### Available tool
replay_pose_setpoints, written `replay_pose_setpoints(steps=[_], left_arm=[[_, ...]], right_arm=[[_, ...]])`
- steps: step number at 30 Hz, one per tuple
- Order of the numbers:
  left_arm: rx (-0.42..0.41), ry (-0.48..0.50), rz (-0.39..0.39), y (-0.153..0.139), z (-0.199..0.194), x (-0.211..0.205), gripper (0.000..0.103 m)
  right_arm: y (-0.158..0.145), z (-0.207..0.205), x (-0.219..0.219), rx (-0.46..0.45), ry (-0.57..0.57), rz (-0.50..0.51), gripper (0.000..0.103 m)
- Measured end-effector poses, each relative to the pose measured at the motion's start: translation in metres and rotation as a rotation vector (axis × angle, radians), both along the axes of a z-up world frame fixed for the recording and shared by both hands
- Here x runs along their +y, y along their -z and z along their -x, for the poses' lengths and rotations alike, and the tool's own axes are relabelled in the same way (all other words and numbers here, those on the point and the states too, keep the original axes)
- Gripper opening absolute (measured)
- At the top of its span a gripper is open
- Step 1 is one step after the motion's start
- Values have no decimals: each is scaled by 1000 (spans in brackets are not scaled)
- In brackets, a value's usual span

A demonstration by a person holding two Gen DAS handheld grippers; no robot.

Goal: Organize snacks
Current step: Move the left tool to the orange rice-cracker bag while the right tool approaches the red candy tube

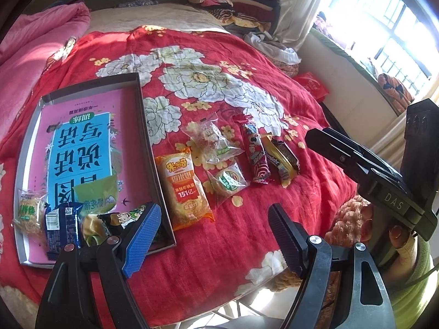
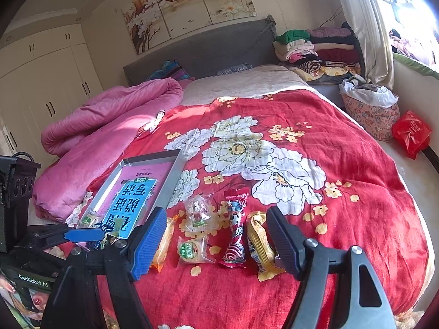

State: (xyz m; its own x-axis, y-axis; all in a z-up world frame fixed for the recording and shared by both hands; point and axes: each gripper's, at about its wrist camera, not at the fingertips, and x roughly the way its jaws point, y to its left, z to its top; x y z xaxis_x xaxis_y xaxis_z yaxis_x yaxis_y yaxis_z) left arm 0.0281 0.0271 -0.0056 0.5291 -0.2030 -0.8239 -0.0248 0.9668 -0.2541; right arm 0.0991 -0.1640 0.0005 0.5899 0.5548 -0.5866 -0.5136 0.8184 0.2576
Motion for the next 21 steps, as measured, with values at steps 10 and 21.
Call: replay_pose_setpoints(steps=[10, 21], left_arm=[[87, 5, -18, 23, -17, -9, 81], [181, -32, -90, 41, -41, -17, 73]], right_arm=[[17, -6, 8, 68, -34, 20, 74], [25, -10, 10, 105, -48, 21, 74]])
